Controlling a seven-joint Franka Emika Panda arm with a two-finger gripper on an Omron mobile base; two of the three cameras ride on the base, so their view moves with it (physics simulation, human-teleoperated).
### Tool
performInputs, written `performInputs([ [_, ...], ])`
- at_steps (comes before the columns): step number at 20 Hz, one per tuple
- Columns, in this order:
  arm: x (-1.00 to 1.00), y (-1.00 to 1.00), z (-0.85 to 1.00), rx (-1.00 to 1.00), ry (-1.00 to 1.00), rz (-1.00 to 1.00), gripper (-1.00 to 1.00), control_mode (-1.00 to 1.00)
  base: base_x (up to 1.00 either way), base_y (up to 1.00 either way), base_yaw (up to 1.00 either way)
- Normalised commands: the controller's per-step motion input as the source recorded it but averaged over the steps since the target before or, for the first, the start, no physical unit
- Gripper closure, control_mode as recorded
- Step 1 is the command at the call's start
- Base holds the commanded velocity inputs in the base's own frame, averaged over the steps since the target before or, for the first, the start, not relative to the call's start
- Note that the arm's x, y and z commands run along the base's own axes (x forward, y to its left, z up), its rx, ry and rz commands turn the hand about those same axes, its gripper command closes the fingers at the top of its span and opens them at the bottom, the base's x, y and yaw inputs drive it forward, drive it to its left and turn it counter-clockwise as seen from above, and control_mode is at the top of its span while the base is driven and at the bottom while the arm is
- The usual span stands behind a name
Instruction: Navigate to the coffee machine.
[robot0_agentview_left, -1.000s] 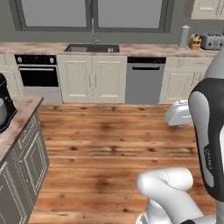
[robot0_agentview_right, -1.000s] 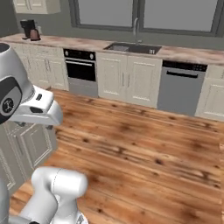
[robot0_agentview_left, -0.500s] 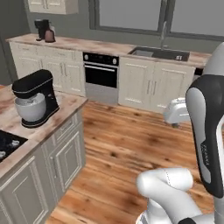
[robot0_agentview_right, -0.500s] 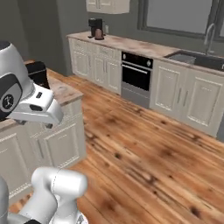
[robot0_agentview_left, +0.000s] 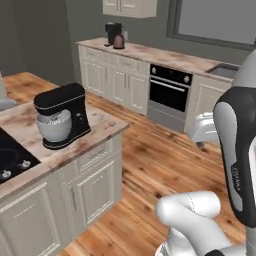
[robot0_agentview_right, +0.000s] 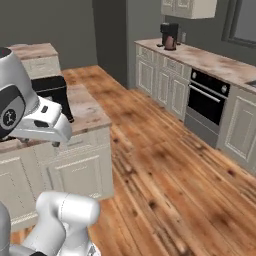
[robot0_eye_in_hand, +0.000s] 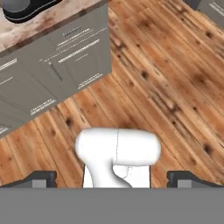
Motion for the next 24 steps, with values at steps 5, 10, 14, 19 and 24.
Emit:
performInputs([
  [5, 0.0, 0.0, 0.0, 0.0, 0.0, 0.0, -1.0, 1.0, 1.0, -0.93, 0.25],
  [10, 0.0, 0.0, 0.0, 0.0, 0.0, 0.0, -1.0, 1.0, 1.0, -0.98, 0.22],
  [14, 0.0, 0.0, 0.0, 0.0, 0.0, 0.0, -1.0, 1.0, 1.0, -0.88, 0.22],
  [19, 0.0, 0.0, 0.0, 0.0, 0.0, 0.0, -1.0, 1.0, 1.0, -0.7, 0.22],
  [24, 0.0, 0.0, 0.0, 0.0, 0.0, 0.0, -1.0, 1.0, 1.0, -0.49, 0.24],
])
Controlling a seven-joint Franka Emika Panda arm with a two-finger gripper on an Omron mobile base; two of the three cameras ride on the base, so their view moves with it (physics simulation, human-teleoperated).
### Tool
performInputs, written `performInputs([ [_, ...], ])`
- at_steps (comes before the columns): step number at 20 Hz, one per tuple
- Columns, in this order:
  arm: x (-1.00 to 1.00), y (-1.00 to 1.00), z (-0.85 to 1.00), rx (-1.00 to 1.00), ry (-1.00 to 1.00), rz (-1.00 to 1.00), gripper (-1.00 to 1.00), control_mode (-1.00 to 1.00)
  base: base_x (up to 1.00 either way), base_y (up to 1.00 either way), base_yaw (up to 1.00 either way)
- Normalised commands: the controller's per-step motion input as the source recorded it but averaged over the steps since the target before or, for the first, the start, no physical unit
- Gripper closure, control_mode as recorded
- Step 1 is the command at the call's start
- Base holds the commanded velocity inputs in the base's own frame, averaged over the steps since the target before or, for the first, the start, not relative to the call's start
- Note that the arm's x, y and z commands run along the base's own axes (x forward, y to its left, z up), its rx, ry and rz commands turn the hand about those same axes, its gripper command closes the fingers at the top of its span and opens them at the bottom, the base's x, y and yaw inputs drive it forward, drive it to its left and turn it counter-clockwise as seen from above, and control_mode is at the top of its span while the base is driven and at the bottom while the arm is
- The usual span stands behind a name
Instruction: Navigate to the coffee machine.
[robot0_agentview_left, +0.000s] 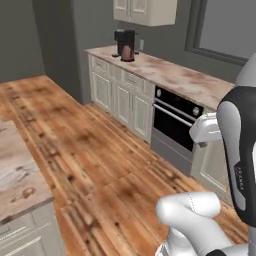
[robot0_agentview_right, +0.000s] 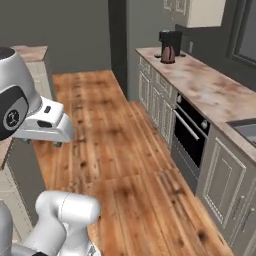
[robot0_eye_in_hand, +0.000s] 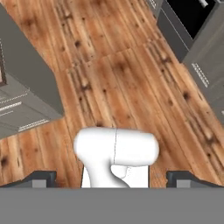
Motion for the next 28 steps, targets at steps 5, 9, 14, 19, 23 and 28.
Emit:
performInputs([
  [5, 0.0, 0.0, 0.0, 0.0, 0.0, 0.0, -1.0, 1.0, 1.0, -0.05, 0.3],
  [9, 0.0, 0.0, 0.0, 0.0, 0.0, 0.0, -1.0, 1.0, 1.0, -0.01, 0.33],
  [14, 0.0, 0.0, 0.0, 0.0, 0.0, 0.0, -1.0, 1.0, 1.0, -0.1, 0.28],
  [19, 0.0, 0.0, 0.0, 0.0, 0.0, 0.0, -1.0, 1.0, 1.0, -0.34, 0.28],
  [23, 0.0, 0.0, 0.0, 0.0, 0.0, 0.0, -1.0, 1.0, 1.0, -0.51, 0.24],
  [28, 0.0, 0.0, 0.0, 0.0, 0.0, 0.0, -1.0, 1.0, 1.0, -0.61, 0.21],
])
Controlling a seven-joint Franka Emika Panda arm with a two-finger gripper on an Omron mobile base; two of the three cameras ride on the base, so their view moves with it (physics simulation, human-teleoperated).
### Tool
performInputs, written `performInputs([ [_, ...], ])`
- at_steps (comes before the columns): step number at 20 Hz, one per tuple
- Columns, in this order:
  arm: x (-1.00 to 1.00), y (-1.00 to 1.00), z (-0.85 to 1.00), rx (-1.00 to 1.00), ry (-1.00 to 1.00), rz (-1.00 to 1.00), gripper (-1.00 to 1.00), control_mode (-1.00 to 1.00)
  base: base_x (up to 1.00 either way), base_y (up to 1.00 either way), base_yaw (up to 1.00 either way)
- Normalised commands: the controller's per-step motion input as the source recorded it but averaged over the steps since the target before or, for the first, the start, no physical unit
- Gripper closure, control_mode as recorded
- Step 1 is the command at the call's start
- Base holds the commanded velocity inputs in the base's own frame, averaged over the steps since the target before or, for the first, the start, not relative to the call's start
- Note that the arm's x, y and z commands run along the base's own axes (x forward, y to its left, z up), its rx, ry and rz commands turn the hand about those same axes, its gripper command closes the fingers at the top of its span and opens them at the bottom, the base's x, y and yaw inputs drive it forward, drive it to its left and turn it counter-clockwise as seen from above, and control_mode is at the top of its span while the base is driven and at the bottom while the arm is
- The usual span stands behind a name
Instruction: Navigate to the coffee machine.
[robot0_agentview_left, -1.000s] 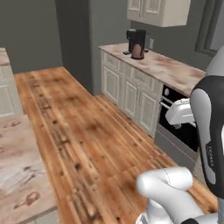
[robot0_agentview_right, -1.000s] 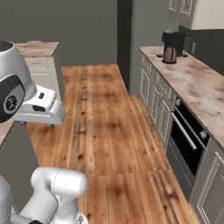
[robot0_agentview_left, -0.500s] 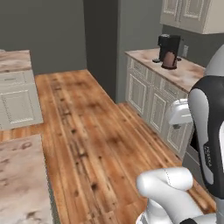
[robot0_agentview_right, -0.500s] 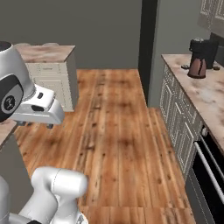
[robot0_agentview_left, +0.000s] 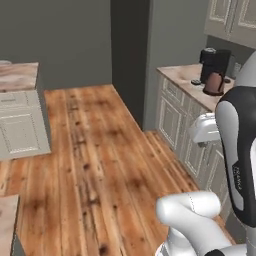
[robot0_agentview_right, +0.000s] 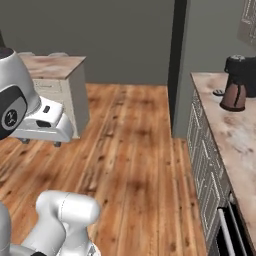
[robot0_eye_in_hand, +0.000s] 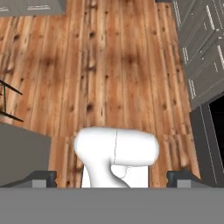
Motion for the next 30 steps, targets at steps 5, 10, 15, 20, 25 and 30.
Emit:
performInputs([
  [5, 0.0, 0.0, 0.0, 0.0, 0.0, 0.0, -1.0, 1.0, 1.0, -0.59, 0.14],
  [10, 0.0, 0.0, 0.0, 0.0, 0.0, 0.0, -1.0, 1.0, 1.0, 0.16, -0.1],
  [15, 0.0, 0.0, 0.0, 0.0, 0.0, 0.0, -1.0, 1.0, 1.0, 0.71, -0.31],
  [20, 0.0, 0.0, 0.0, 0.0, 0.0, 0.0, -1.0, 1.0, 1.0, 0.88, -0.45],
  [25, 0.0, 0.0, 0.0, 0.0, 0.0, 0.0, -1.0, 1.0, 0.78, 0.78, -0.67],
  [30, 0.0, 0.0, 0.0, 0.0, 0.0, 0.0, -1.0, 1.0, 0.44, 0.56, -0.8],
])
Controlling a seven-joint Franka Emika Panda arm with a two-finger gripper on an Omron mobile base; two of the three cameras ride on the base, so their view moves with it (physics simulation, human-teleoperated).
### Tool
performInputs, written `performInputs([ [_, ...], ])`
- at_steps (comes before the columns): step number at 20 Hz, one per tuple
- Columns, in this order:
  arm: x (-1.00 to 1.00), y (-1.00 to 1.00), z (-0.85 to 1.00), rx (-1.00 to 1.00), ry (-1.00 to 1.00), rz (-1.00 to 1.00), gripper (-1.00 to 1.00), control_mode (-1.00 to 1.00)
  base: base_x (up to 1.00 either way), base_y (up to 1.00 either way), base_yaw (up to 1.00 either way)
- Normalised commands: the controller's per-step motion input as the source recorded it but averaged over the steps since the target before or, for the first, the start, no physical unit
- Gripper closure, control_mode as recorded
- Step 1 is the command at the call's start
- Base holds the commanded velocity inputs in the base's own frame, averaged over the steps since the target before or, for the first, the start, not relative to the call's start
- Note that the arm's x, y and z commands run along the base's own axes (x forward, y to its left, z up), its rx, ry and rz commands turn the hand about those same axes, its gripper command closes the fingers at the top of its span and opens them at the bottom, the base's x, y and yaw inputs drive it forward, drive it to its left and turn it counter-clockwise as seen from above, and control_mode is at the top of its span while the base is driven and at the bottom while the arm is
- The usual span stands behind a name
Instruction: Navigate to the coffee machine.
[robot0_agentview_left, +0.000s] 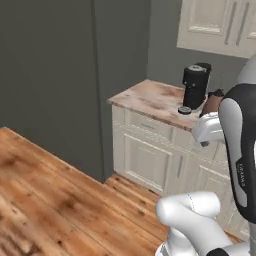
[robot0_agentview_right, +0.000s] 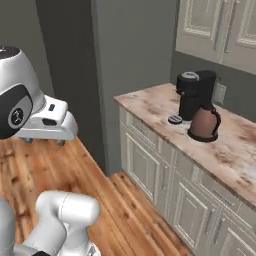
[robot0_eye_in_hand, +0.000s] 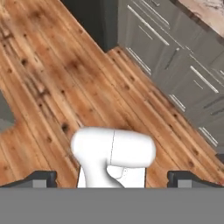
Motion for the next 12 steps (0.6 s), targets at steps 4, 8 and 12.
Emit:
performInputs([
  [4, 0.0, 0.0, 0.0, 0.0, 0.0, 0.0, -1.0, 1.0, 0.3, 0.46, -0.85],
  [8, 0.0, 0.0, 0.0, 0.0, 0.0, 0.0, -1.0, 1.0, 0.3, 0.46, -0.85],
  [12, 0.0, 0.0, 0.0, 0.0, 0.0, 0.0, -1.0, 1.0, 0.32, 0.48, -0.84],
])
